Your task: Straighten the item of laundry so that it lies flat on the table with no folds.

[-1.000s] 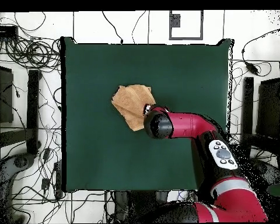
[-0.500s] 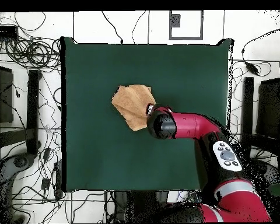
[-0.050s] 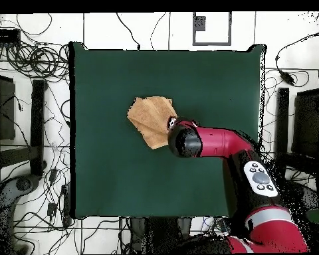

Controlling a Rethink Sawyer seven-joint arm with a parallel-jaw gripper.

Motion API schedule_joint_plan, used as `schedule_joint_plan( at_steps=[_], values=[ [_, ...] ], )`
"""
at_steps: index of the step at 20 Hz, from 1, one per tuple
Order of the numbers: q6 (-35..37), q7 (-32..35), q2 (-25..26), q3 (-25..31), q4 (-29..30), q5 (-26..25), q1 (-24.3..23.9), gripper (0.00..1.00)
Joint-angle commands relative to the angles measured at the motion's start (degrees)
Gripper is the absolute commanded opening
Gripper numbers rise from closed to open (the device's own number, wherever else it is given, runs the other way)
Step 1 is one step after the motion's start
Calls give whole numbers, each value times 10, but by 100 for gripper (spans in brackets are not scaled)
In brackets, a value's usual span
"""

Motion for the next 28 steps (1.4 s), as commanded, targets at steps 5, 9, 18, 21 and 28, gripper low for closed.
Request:
schedule_joint_plan(
  at_steps=[5,9,18,21,28],
  values=[
    [-6,5,14,30,29,-32,9,100],
    [-3,5,13,30,30,-30,8,100],
    [0,4,12,29,30,-30,9,100],
    [0,5,12,26,29,-31,11,100],
    [-2,10,12,20,27,-31,16,0]
  ],
)
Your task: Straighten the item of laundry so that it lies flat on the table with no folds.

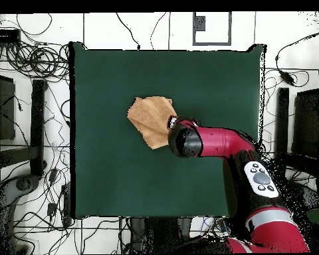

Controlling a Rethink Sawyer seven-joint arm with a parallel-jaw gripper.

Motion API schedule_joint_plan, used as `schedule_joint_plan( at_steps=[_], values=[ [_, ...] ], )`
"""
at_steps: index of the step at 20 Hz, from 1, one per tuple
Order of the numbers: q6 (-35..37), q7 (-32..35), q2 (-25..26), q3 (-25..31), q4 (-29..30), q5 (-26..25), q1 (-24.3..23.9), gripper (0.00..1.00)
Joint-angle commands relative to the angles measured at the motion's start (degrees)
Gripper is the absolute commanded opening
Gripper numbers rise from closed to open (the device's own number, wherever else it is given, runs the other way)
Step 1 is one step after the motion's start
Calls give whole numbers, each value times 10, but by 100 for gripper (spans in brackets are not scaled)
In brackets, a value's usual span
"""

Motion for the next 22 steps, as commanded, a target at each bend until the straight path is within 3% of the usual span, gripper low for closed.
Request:
schedule_joint_plan(
  at_steps=[1,19,22],
  values=[
    [-5,14,14,19,29,-30,16,0],
    [-9,26,15,27,45,-18,5,0],
    [3,3,13,37,32,-25,2,0]
  ],
)
